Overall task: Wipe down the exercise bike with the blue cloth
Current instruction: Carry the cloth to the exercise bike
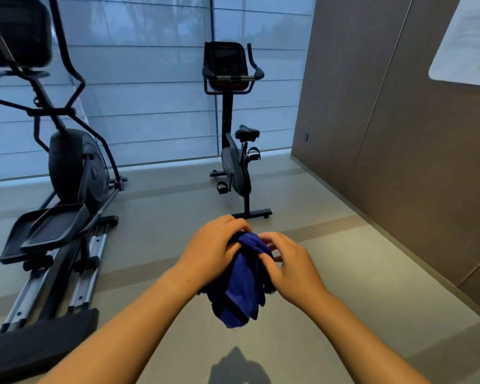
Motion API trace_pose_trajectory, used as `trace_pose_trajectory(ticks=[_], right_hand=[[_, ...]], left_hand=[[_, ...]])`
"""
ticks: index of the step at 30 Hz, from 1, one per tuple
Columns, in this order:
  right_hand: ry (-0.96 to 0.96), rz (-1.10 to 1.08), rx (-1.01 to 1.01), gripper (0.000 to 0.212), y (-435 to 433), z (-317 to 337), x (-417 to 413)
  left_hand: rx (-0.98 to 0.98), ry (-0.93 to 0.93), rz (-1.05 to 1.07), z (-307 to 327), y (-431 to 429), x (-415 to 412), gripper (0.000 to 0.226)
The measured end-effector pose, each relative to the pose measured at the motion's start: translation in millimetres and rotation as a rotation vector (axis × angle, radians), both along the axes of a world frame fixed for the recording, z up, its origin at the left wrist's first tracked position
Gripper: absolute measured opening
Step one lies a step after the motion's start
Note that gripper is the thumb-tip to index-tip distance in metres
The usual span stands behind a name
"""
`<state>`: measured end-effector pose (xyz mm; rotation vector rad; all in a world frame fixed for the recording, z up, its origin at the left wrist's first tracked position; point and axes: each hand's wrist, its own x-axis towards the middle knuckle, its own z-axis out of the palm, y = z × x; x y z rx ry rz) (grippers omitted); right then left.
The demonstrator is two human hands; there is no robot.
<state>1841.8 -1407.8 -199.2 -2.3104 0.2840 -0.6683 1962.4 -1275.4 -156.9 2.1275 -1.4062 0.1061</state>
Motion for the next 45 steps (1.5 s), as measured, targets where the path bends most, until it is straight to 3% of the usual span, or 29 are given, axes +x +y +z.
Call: trace_pose_trajectory(ticks=[4, 10, 14, 24, 30, 36, 45], right_hand=[[-0.004, -0.014, -0.031, 0.018, -68, 7, 67], [0.042, -0.016, 0.003, 0.022, -150, -3, 180], [0.041, -0.02, 0.039, 0.01, -201, -12, 277], [0.014, 0.006, 0.051, 0.023, -301, 2, 525], [-0.001, -0.029, 0.011, 0.027, -368, -1, 651], [-0.026, 0.03, 0.082, 0.022, -438, -15, 769], [-0.02, 0.126, 0.097, 0.016, -549, -6, 971]], left_hand=[[-0.013, 0.015, 0.006, 1, -66, 66, 0.019], [-0.054, 0.044, 0.106, -6, -145, 180, 0.004], [-0.066, 0.054, 0.149, -11, -191, 275, 0.011], [-0.015, 0.11, 0.105, 4, -290, 523, 0.007], [-0.003, 0.087, 0.033, 1, -358, 648, 0.03], [-0.052, 0.048, 0.095, -9, -431, 764, 0.015], [-0.045, 0.023, 0.242, 9, -531, 953, 0.013]])
